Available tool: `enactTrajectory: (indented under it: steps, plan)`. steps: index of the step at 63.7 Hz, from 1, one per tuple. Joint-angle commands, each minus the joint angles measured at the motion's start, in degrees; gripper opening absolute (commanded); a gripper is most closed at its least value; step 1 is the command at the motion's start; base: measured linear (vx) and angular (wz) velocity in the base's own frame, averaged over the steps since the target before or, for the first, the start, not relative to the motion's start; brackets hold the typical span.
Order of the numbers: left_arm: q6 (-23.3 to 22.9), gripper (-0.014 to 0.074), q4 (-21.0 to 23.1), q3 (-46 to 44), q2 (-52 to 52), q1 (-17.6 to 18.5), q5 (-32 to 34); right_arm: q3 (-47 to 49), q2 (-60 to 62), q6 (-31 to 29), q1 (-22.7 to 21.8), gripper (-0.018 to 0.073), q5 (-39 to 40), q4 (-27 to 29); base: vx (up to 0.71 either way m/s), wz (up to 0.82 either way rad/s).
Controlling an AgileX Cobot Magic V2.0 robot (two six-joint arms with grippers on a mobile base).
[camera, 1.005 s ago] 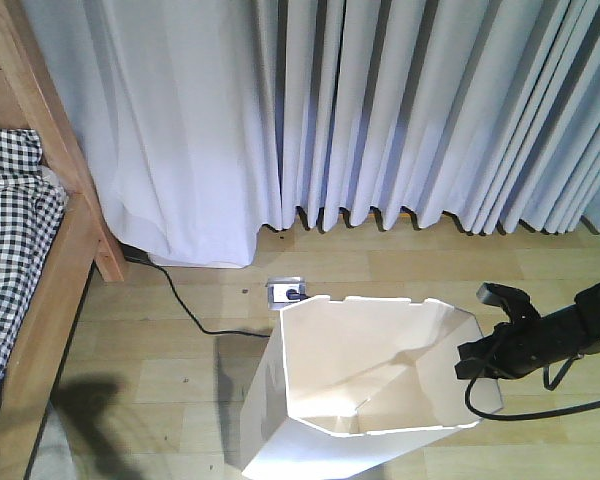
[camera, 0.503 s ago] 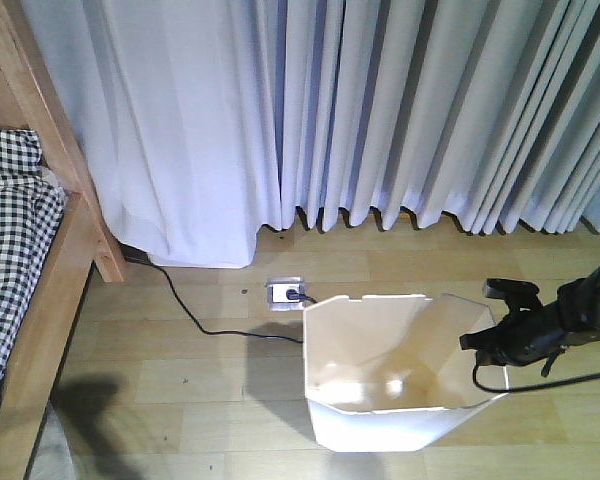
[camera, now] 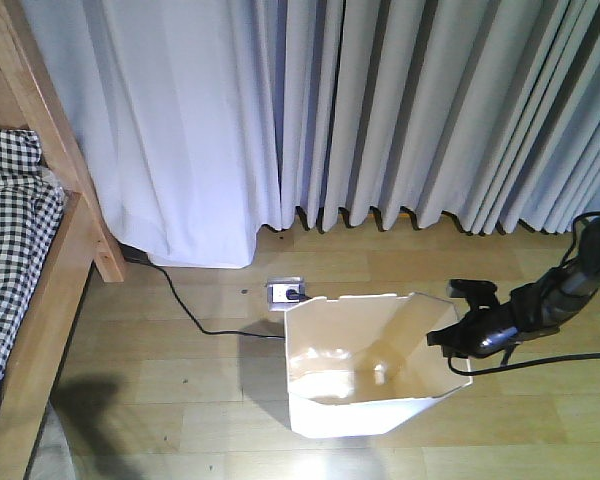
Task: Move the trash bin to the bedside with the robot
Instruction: 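Lower the held bin onto the floor near the bed with the right gripper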
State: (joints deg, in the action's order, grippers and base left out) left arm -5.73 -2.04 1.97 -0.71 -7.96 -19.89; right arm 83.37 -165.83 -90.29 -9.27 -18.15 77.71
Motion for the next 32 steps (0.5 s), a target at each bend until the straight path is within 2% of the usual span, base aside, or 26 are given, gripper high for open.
enactTrajectory:
  steps: [1, 20, 32]
  plan:
    - [-0.25, -0.0006, 0.13, 0.19, -0.81, 0.17, 3.76, 3.46, 2.55, 2.28, 0.60, 0.0000, -6.83, -0.18, 0.00, 0.00]
    - [-0.25, -0.0006, 0.13, 0.19, -0.81, 0.17, 3.76, 11.17, -3.51, 13.18, 3.17, 0.0008, -7.31, -9.64, 0.00, 0.00]
    - [-0.25, -0.0006, 0.13, 0.19, -0.81, 0.17, 3.76, 15.14, -5.48, 16.28, 4.00, 0.0013, -7.36, -10.85, 0.00, 0.00]
